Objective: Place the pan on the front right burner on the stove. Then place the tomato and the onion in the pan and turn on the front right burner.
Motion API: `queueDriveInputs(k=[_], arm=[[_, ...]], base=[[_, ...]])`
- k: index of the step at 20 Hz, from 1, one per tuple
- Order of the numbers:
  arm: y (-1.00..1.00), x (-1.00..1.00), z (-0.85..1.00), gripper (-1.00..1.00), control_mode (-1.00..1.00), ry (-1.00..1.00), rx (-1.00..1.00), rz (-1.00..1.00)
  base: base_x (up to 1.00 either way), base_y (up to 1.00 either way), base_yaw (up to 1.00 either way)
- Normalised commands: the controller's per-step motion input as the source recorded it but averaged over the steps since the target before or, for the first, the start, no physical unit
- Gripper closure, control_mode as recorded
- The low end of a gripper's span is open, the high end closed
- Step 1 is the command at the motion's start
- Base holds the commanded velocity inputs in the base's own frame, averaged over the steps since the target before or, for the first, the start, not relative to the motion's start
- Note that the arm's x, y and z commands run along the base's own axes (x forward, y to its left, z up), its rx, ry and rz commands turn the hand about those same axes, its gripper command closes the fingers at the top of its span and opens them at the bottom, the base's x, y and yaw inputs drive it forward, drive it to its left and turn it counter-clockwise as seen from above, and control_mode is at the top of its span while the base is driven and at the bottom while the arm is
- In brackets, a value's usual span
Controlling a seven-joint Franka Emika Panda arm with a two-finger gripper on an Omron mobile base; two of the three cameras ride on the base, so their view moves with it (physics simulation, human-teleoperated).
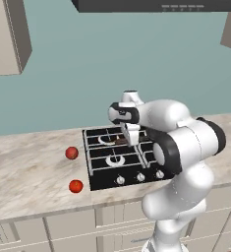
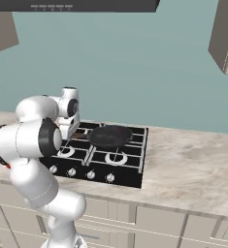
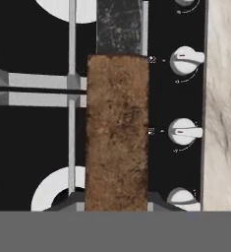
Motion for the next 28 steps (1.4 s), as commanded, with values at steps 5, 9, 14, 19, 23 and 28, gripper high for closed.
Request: queueDriveInputs(k=[5,9,14,19,23,28], arm=[[-0.18,0.15,-0.10,1.00,-1.00,0.00,0.08,0.00],[-0.05,0.16,-0.17,1.00,-1.00,0.00,0.07,0.00],[0.00,0.22,-0.18,1.00,-1.00,0.00,0.05,0.00],[-0.07,0.37,-0.18,1.00,-1.00,-0.03,0.04,0.00],[-0.17,0.22,-0.22,1.00,-1.00,-0.05,0.01,0.00],[-0.15,0.08,-0.33,1.00,-1.00,0.00,0.01,0.00]], base=[[0.00,0.00,0.00],[0.00,0.00,0.00],[0.00,0.00,0.00],[0.00,0.00,0.00],[0.00,0.00,0.00],[0.00,0.00,0.00]])
